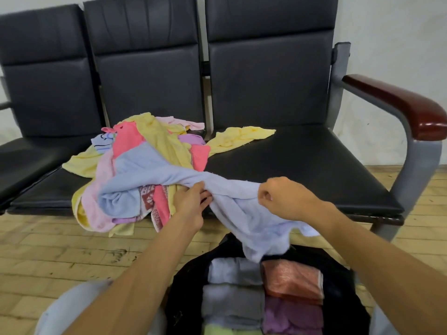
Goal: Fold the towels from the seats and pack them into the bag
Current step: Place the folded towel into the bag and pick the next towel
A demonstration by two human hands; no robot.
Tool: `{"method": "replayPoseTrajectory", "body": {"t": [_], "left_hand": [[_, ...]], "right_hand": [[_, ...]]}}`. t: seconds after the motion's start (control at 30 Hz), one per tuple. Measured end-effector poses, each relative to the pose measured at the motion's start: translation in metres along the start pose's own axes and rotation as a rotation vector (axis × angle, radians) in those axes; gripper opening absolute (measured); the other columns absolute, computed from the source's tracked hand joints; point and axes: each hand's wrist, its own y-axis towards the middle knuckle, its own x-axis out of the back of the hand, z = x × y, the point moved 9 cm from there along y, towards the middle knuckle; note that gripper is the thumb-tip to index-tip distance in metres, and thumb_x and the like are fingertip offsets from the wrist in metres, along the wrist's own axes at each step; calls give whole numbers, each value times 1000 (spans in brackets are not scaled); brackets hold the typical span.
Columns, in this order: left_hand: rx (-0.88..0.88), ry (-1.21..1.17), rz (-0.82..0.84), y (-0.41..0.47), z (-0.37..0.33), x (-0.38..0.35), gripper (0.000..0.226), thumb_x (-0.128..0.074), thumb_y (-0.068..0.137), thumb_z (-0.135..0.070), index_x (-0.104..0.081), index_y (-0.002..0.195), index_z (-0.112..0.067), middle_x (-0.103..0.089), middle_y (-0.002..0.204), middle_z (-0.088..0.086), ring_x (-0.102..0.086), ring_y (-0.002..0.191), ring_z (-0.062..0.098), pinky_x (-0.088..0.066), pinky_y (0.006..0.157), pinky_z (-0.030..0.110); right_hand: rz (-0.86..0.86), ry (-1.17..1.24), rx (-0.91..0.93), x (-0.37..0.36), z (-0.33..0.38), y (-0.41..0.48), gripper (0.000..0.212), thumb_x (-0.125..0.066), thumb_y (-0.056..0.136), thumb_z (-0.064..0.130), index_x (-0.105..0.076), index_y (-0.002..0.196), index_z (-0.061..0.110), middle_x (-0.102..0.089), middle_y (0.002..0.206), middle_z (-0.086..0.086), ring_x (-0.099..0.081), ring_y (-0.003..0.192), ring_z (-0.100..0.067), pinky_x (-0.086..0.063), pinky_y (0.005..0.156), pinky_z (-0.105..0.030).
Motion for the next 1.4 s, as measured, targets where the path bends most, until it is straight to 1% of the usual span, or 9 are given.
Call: {"method": "replayPoseTrajectory", "body": {"t": [0.1, 0.23, 0.43, 0.57, 0.8, 0.97, 1.13, 1.27, 1.4], "left_hand": [[9, 62, 4, -4, -1, 3, 20, -48, 95, -1, -60, 111, -4, -65, 89, 9, -60, 70, 17, -53, 64, 27], [49, 238, 178, -23, 4, -6, 19, -42, 93, 4, -60, 96, -3, -59, 77, 11, -60, 58, 12, -49, 55, 22], [96, 421, 362, -36, 12, 9, 28, -52, 87, 0, -64, 112, 5, -68, 100, 18, -65, 90, 26, -56, 83, 36], [98, 403, 392, -40, 8, 29, 30, -51, 91, -10, -66, 117, -5, -70, 113, 13, -65, 107, 32, -50, 98, 45], [171, 174, 298, -43, 8, 56, 23, -54, 95, -8, -67, 111, -1, -72, 105, 15, -65, 87, 21, -53, 77, 34], [203, 48, 301, -46, 5, 55, 29, -48, 94, -6, -62, 119, 0, -68, 112, 18, -65, 85, 21, -54, 71, 32], [198, 78, 356, -50, 3, 51, 29, -53, 93, -2, -61, 121, 4, -69, 115, 16, -67, 94, 22, -56, 71, 29], [291, 92, 318, -52, 13, 58, 25, -57, 91, 3, -63, 115, 1, -72, 111, 12, -69, 95, 21, -59, 75, 30], [388, 155, 322, -55, 25, 68, 28, -59, 87, 8, -63, 115, 5, -71, 110, 14, -69, 95, 24, -59, 67, 31]], "right_hand": [[-123, 143, 5, -2, 16, 17, 24, -52, 98, 26, -57, 121, 19, -52, 114, 2, -55, 101, -17, -49, 85, -30], [-194, 362, -44, -10, 28, 33, 22, -52, 99, 23, -61, 116, 14, -60, 109, -2, -56, 95, -15, -47, 80, -27], [-28, 611, -135, -47, 46, 46, 32, -49, 100, 36, -67, 111, 13, -67, 110, -1, -60, 102, -18, -48, 87, -33], [126, 879, -146, -64, 57, 48, 48, -64, 91, 34, -62, 100, -13, -60, 85, -18, -52, 76, -19, -42, 72, -32], [69, 1154, -212, -58, 55, 36, 26, -65, 89, 21, -71, 84, -3, -72, 94, -12, -63, 85, -17, -50, 81, -32], [1, 1259, -305, -56, 42, 27, 23, -56, 92, 22, -56, 73, 7, -56, 78, -6, -50, 79, -21, -42, 77, -35], [219, 1502, -397, -75, 53, 13, 17, -56, 89, 15, -60, 74, 7, -60, 76, -10, -58, 73, -22, -46, 73, -35], [222, 1396, -394, -71, 47, 13, 7, -74, 82, 8, -68, 79, 6, -71, 97, -12, -68, 90, -24, -53, 78, -34], [83, 1194, -443, -59, 23, 14, 31, -84, 66, -1, -70, 93, 6, -72, 96, -10, -67, 90, -27, -55, 74, -34]]}}
